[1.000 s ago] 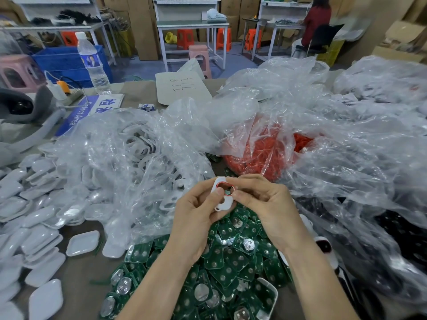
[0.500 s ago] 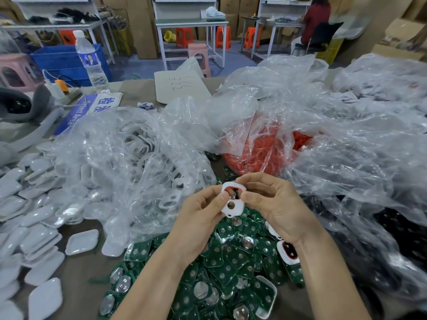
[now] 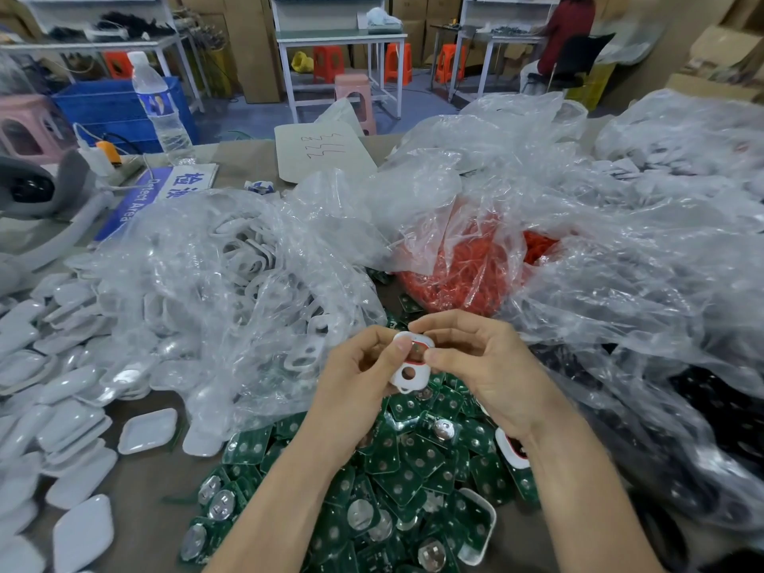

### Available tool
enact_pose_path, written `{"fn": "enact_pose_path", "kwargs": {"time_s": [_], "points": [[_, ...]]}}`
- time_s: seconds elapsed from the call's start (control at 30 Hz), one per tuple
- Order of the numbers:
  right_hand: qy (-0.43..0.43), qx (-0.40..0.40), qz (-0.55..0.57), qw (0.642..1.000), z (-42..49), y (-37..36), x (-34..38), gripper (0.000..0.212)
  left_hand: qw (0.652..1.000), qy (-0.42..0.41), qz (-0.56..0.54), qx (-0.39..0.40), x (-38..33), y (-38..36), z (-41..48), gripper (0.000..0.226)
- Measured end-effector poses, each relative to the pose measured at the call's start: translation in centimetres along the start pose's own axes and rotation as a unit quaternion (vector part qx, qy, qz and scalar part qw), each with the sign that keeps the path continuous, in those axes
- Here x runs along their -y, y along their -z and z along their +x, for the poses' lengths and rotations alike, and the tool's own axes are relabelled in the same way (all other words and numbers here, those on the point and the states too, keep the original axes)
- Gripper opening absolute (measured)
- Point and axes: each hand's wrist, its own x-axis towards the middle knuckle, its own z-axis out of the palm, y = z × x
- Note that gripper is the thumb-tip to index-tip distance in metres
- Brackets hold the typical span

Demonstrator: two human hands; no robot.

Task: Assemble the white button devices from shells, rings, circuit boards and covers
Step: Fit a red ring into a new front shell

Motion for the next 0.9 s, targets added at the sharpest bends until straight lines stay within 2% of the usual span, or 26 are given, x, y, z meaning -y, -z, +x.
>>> {"fn": "enact_pose_path", "kwargs": {"time_s": [0.17,0.27,0.33,0.4,0.53,0.6,0.67,0.73,0.77,0.8,0.83,0.87,0.9], "points": [[-0.005,-0.055,-0.014,0.998,-0.1,-0.9,-0.5,0.020,0.990,-0.063,0.109,-0.064,0.1,-0.1,0.0,0.015],[-0.019,-0.091,-0.046,0.995,-0.1,-1.5,-0.7,0.018,0.984,-0.067,0.142,-0.088,0.3,-0.2,0.1,0.013],[-0.021,-0.120,-0.069,0.990,-0.2,-1.6,-0.9,0.017,0.984,-0.060,0.149,-0.076,0.4,-0.4,0.1,0.013],[-0.023,-0.134,-0.084,0.987,-0.6,-1.3,-0.8,0.014,0.984,-0.059,0.158,-0.047,0.5,-0.6,-0.1,0.023],[-0.053,-0.095,-0.048,0.993,-2.5,-0.4,0.3,0.014,0.989,-0.065,0.132,0.019,0.7,-1.0,-0.3,0.027],[-0.044,-0.115,-0.079,0.989,-4.5,1.7,1.4,0.015,0.989,-0.063,0.127,0.031,1.0,-1.2,-0.4,0.027],[-0.020,-0.238,-0.160,0.958,-7.0,5.5,2.6,0.011,0.998,-0.038,0.043,0.028,1.3,-1.2,-0.3,0.031],[-0.071,-0.388,-0.292,0.872,-9.3,9.9,3.3,0.014,0.999,-0.021,-0.040,0.022,1.4,-1.1,-0.1,0.035],[-0.132,-0.413,-0.378,0.818,-10.0,11.9,3.3,0.014,0.998,-0.029,-0.045,0.020,1.6,-1.0,0.0,0.035],[-0.203,-0.402,-0.451,0.771,-10.4,13.5,3.0,0.010,0.998,-0.035,-0.041,0.023,1.6,-1.0,0.0,0.034],[-0.259,-0.372,-0.497,0.740,-10.4,14.5,2.6,0.008,0.998,-0.041,-0.037,0.031,1.7,-1.1,0.0,0.035],[-0.291,-0.342,-0.519,0.727,-10.1,15.1,2.0,0.013,0.998,-0.041,-0.040,0.041,1.7,-1.2,0.0,0.036],[-0.297,-0.328,-0.517,0.733,-9.8,15.6,1.3,0.016,0.997,-0.040,-0.047,0.050,1.8,-1.3,0.0,0.039]]}}
